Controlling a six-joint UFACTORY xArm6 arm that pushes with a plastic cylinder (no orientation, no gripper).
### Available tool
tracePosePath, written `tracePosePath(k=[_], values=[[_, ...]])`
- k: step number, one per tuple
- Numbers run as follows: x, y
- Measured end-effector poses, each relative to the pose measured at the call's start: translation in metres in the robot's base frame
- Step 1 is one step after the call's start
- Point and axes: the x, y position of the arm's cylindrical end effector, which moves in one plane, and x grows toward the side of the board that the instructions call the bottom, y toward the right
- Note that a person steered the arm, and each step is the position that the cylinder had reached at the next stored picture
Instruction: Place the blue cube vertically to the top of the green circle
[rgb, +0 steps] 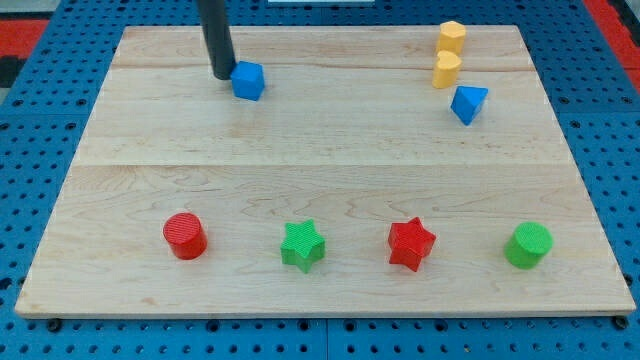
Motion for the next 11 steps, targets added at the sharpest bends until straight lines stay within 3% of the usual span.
tracePosePath(k=[6,8,9,11], values=[[0.122,0.201],[0.166,0.187],[0.148,0.190],[0.131,0.256]])
